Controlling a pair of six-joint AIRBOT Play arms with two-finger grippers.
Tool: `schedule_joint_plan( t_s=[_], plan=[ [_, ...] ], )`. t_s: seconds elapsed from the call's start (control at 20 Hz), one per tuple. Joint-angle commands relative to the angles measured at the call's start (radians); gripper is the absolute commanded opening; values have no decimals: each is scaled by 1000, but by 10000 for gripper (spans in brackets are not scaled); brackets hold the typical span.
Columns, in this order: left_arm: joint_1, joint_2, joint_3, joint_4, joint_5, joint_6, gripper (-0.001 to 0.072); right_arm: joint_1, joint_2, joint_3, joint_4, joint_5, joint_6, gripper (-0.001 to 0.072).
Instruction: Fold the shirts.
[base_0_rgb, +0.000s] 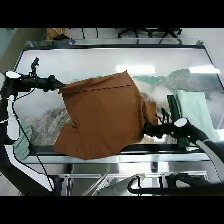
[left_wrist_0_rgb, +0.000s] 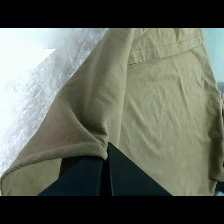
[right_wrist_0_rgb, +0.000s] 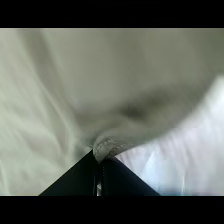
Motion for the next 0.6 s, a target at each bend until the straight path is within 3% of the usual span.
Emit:
schedule_joint_plan(
  t_s=[0.0, 0.1, 0.25, 0.45, 0.55],
  plan=[
    [39, 19, 1, 31, -51, -41, 9, -42, -111, 204, 39, -29, -137, 16],
    [78, 44, -5, 157, -116, -123, 9, -114, -248, 440, -10, 26, -154, 16],
    [128, 135, -142, 321, -173, -177, 9, -182, -509, 853, -28, 143, -153, 16],
    [183, 289, -467, 340, -129, -183, 10, -174, -818, 1333, -27, 313, -68, 16],
    [193, 337, -582, 339, -81, -180, 10, -158, -889, 1423, -27, 363, -68, 17]
  ],
)
